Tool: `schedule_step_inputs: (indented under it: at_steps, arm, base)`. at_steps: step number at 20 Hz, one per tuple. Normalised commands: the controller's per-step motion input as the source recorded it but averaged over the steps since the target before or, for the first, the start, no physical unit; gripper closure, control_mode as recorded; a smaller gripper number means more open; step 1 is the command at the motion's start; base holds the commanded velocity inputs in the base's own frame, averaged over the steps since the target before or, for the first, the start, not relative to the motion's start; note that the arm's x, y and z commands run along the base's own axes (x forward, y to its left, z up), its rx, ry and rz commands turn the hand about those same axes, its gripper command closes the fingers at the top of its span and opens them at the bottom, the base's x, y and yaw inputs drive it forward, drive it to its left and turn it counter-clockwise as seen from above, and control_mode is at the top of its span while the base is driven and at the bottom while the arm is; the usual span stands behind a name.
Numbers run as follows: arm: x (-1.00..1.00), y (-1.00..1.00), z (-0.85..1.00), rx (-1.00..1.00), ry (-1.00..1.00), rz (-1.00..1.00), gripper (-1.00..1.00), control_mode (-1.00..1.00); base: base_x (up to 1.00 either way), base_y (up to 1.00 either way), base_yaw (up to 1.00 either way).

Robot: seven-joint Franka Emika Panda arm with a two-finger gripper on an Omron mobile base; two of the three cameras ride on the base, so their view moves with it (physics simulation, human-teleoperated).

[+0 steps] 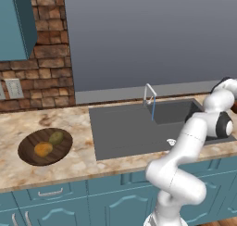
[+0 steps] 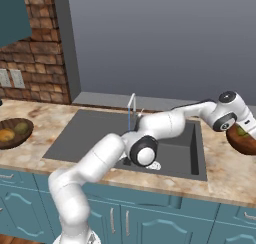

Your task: Pick the potatos from the sink and place them in one bowl. Place the pear in the other bowl. Then turn off the sink faucet.

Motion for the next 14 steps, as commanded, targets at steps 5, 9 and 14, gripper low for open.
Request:
schedule_step_inputs:
  at_steps: [5,9,14]
  arm:
    - [0.11,0.0,-0.16,0.0,0.07,-0.05,1.0,-1.0]
    - [0.18,-0.03,-0.19,0.0,0.03,-0.04,1.0,-1.0]
    - [0.18,-0.35,-0.1,0.0,0.01,-0.01,-1.0,-1.0]
  base:
    - [0.0,0.0,0.0]
    - [0.0,0.0,0.0]
    - [0.0,0.0,0.0]
